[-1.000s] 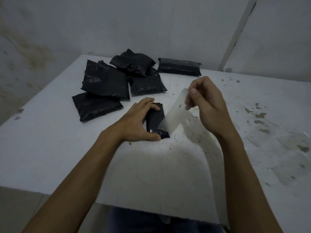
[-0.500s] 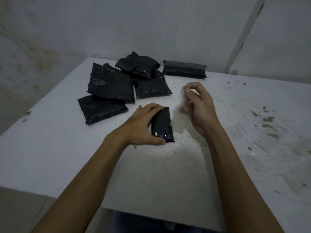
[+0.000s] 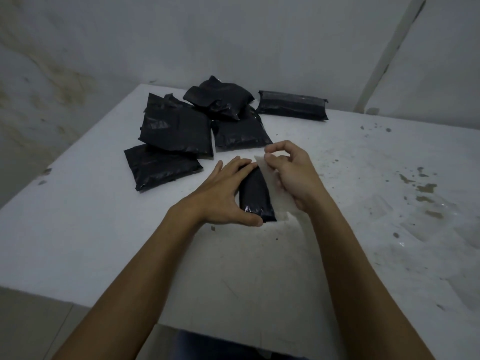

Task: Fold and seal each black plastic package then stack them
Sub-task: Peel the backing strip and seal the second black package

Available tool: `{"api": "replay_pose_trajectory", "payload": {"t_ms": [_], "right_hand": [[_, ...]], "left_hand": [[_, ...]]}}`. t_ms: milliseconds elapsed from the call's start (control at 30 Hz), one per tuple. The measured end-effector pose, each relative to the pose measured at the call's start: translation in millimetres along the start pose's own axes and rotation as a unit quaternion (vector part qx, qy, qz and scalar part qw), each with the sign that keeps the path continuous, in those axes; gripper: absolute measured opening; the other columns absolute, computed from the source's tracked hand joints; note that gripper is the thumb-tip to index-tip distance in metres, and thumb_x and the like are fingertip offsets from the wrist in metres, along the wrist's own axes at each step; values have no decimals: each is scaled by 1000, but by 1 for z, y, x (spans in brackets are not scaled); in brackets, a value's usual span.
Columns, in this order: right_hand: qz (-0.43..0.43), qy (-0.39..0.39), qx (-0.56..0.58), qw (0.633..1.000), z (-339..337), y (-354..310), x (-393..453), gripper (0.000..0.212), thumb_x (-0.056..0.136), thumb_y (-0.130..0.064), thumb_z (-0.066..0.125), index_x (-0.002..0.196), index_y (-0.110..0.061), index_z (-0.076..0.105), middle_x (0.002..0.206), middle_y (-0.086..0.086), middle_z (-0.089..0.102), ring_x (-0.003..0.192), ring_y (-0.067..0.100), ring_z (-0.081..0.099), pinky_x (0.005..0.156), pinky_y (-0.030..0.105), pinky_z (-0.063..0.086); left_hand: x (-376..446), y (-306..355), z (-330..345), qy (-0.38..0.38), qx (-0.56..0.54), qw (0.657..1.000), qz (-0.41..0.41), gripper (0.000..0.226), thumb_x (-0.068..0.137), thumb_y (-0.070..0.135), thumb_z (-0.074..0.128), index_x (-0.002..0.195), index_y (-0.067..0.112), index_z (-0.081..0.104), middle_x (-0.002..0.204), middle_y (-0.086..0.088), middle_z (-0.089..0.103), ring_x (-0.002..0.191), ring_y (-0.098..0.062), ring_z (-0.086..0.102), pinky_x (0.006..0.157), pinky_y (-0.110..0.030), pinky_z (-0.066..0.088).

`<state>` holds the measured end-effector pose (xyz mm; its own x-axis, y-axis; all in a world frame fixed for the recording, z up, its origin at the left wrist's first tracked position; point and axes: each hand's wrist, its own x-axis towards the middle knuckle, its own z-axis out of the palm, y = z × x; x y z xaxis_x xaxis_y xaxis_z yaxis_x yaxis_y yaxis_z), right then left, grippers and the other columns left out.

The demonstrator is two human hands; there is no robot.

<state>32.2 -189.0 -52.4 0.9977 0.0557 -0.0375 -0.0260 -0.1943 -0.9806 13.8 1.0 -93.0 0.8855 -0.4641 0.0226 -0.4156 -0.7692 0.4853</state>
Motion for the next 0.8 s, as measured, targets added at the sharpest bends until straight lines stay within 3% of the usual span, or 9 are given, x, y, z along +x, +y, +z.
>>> {"api": "replay_pose_trajectory", "payload": {"t_ms": [67,200,300,533,700,800], "right_hand": [[-4,24,-24,999,8,10,2,9,103,-19,59,111,-17,63,66,2,54,44,6,48,44,20,41],[-5,65,-49,997,17,21,5,11,102,-20,61,113,-20,60,80,7,60,62,13,57,49,19,47],[-16,80,-74,994,16,24,10,13,102,-21,61,115,-21,58,78,4,60,64,11,57,48,14,44],[-22,80,-121,989,19,27,19,16,102,-24,61,117,-25,56,82,4,61,69,13,59,61,26,43],[-31,79,-144,986,21,26,19,16,101,-23,60,117,-25,55,83,2,62,72,12,61,61,25,45],[-35,75,-154,985,21,26,20,18,101,-24,60,118,-26,54,85,2,63,75,13,63,65,28,50]], "left_hand": [[0,2,-1,4,-3,1000,3,124,62,82,64,162,24,19,154,15,22,145,-8,21,128,-39,-4],[-1,3,-1,7,-8,1000,1,124,62,81,66,162,24,20,152,16,24,141,-8,27,128,-39,-3],[-1,4,-1,6,-11,1000,-3,121,64,77,70,160,24,21,152,15,24,140,-9,27,127,-37,-3],[-2,9,-2,10,-23,1000,-9,122,63,79,70,160,23,21,155,14,25,142,-8,27,127,-35,-6],[-5,14,-5,-2,-35,999,-40,133,69,68,82,164,27,-1,171,8,11,152,-2,3,122,-27,-12],[-8,20,-9,11,-77,995,-54,133,68,56,90,162,35,-2,167,9,21,145,-2,8,124,-30,-7]]}}
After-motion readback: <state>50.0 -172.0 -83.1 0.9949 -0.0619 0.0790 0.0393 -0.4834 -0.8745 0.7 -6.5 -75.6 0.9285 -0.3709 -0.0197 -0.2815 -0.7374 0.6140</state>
